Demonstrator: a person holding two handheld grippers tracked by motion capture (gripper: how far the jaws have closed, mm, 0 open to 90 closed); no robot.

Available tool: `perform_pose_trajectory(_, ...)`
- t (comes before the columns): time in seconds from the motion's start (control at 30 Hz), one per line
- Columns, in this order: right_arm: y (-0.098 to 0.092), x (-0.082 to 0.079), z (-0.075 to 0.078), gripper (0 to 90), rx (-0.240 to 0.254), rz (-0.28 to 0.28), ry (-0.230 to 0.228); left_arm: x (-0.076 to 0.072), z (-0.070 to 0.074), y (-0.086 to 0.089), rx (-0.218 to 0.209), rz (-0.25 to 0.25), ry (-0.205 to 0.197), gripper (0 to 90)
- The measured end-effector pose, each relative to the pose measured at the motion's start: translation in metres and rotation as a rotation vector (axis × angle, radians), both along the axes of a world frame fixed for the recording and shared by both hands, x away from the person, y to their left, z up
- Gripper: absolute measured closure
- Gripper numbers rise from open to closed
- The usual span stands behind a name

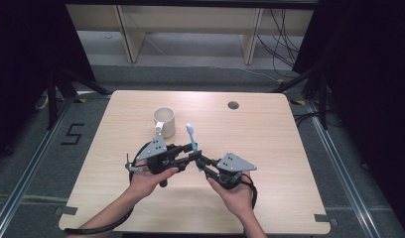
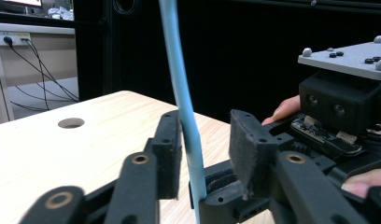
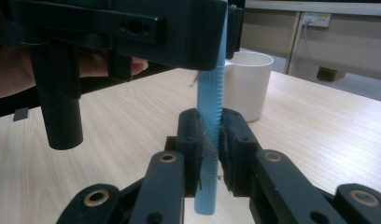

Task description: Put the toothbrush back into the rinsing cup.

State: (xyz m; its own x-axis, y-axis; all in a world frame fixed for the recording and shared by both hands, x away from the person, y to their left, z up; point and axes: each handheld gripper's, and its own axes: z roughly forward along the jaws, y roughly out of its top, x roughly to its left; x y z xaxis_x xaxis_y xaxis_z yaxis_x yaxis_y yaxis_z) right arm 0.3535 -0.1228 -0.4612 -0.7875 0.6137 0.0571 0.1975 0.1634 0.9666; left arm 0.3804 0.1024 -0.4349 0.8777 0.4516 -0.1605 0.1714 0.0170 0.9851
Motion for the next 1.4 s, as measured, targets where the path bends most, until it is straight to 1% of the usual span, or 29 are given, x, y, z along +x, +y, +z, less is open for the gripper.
perform_pose_trajectory(0.03, 0.0, 0.0, 0.0, 79.4, 0.0, -0.001, 0.0, 0.0, 0.0, 0.0, -0.004, -0.002, -0.002, 65.5)
perform_pose_trajectory(0.1, 0.001, 0.0, 0.001, 79.3, -0.009, -0.012, -0.002, 0.001, 0.0, 0.0, -0.005, -0.001, -0.007, 69.3)
perform_pose_trajectory(0.2, 0.002, 0.0, 0.0, 79.3, 0.004, -0.012, -0.002, 0.002, 0.0, 0.0, -0.007, 0.004, -0.008, 72.5)
perform_pose_trajectory(0.27, 0.002, 0.0, 0.0, 79.3, 0.004, -0.012, 0.0, 0.002, 0.0, 0.0, -0.006, 0.004, -0.009, 73.9)
perform_pose_trajectory(0.3, 0.002, 0.001, 0.001, 79.3, -0.002, -0.007, -0.013, 0.003, 0.0, 0.0, -0.008, 0.006, -0.007, 74.5)
perform_pose_trajectory(0.37, 0.002, 0.001, 0.001, 79.3, -0.003, -0.009, -0.013, 0.003, -0.001, 0.0, -0.009, 0.008, -0.007, 75.4)
perform_pose_trajectory(0.4, 0.002, 0.001, 0.001, 79.3, -0.003, -0.01, -0.012, 0.003, -0.001, 0.0, -0.013, 0.009, -0.004, 75.5)
perform_pose_trajectory(0.43, 0.003, 0.0, 0.001, 79.3, 0.001, -0.013, 0.002, 0.003, -0.001, -0.001, -0.013, 0.012, -0.002, 75.7)
perform_pose_trajectory(0.57, 0.004, 0.0, 0.0, 79.3, 0.003, -0.024, 0.004, 0.004, -0.001, 0.0, -0.01, 0.024, -0.006, 80.6)
perform_pose_trajectory(0.63, 0.004, 0.0, 0.0, 79.2, -0.002, -0.022, -0.005, 0.005, -0.001, 0.0, -0.016, 0.021, 0.0, 81.7)
perform_pose_trajectory(0.7, 0.004, 0.001, 0.001, 79.1, -0.007, -0.02, -0.001, 0.004, 0.0, -0.001, -0.011, 0.016, -0.003, 82.4)
perform_pose_trajectory(0.77, 0.004, 0.0, 0.001, 79.0, -0.018, -0.039, -0.014, 0.004, 0.0, -0.001, -0.006, 0.015, -0.008, 82.8)
perform_pose_trajectory(0.83, 0.004, 0.001, 0.001, 78.8, -0.023, -0.031, -0.018, 0.004, 0.0, -0.001, -0.006, 0.018, -0.007, 83.0)
perform_pose_trajectory(0.87, 0.005, 0.0, 0.001, 78.6, -0.015, -0.027, 0.002, 0.004, 0.0, -0.001, -0.007, 0.017, -0.005, 83.1)
perform_pose_trajectory(0.9, 0.004, 0.001, 0.001, 77.4, -0.025, -0.029, -0.018, 0.004, 0.0, -0.001, -0.008, 0.017, -0.005, 83.1)
perform_pose_trajectory(0.93, 0.004, 0.002, 0.001, 75.4, -0.027, -0.031, -0.028, 0.004, 0.0, -0.001, -0.007, 0.014, -0.007, 83.1)
perform_pose_trajectory(0.97, 0.006, 0.002, 0.0, 72.7, -0.016, -0.011, 0.004, 0.004, 0.001, 0.0, -0.003, 0.014, -0.011, 83.1)
perform_pose_trajectory(1.0, 0.006, 0.002, 0.0, 69.9, -0.024, -0.029, -0.01, 0.004, 0.001, 0.0, -0.001, 0.013, -0.014, 83.2)
perform_pose_trajectory(1.03, 0.006, 0.001, 0.0, 66.7, -0.027, -0.036, 0.012, 0.004, 0.001, 0.0, -0.003, 0.013, -0.015, 83.2)
perform_pose_trajectory(1.07, 0.006, 0.001, 0.0, 66.7, -0.027, -0.036, 0.012, 0.004, 0.001, 0.0, -0.003, 0.013, -0.015, 83.2)
perform_pose_trajectory(1.1, 0.007, 0.0, -0.001, 60.2, -0.023, -0.048, 0.019, 0.004, 0.002, 0.001, 0.003, 0.02, -0.02, 83.2)
perform_pose_trajectory(1.13, 0.006, 0.001, -0.001, 58.3, -0.031, -0.052, 0.007, 0.005, 0.002, 0.002, 0.007, 0.021, -0.028, 83.2)
perform_pose_trajectory(1.2, 0.006, 0.001, -0.002, 53.7, -0.038, -0.051, 0.012, 0.005, 0.002, 0.004, 0.009, 0.025, -0.031, 83.2)
perform_pose_trajectory(1.23, 0.005, 0.0, -0.002, 52.2, -0.056, -0.056, 0.013, 0.005, 0.002, 0.005, 0.009, 0.026, -0.032, 83.2)
perform_pose_trajectory(1.27, 0.004, 0.0, -0.002, 50.6, -0.064, -0.057, 0.003, 0.006, 0.002, 0.006, 0.008, 0.031, -0.034, 83.2)
perform_pose_trajectory(1.3, 0.003, 0.0, -0.002, 49.3, -0.066, -0.063, -0.003, 0.007, 0.002, 0.008, 0.005, 0.037, -0.035, 83.2)
perform_pose_trajectory(1.33, 0.002, -0.001, -0.002, 48.2, -0.067, -0.066, 0.003, 0.007, 0.002, 0.009, 0.002, 0.042, -0.033, 83.2)
perform_pose_trajectory(1.37, 0.0, -0.002, -0.002, 47.3, -0.079, -0.076, -0.012, 0.008, 0.002, 0.011, 0.004, 0.049, -0.034, 83.2)
perform_pose_trajectory(1.4, 0.0, -0.002, -0.002, 47.3, -0.079, -0.076, -0.012, 0.008, 0.002, 0.011, 0.004, 0.049, -0.034, 83.2)
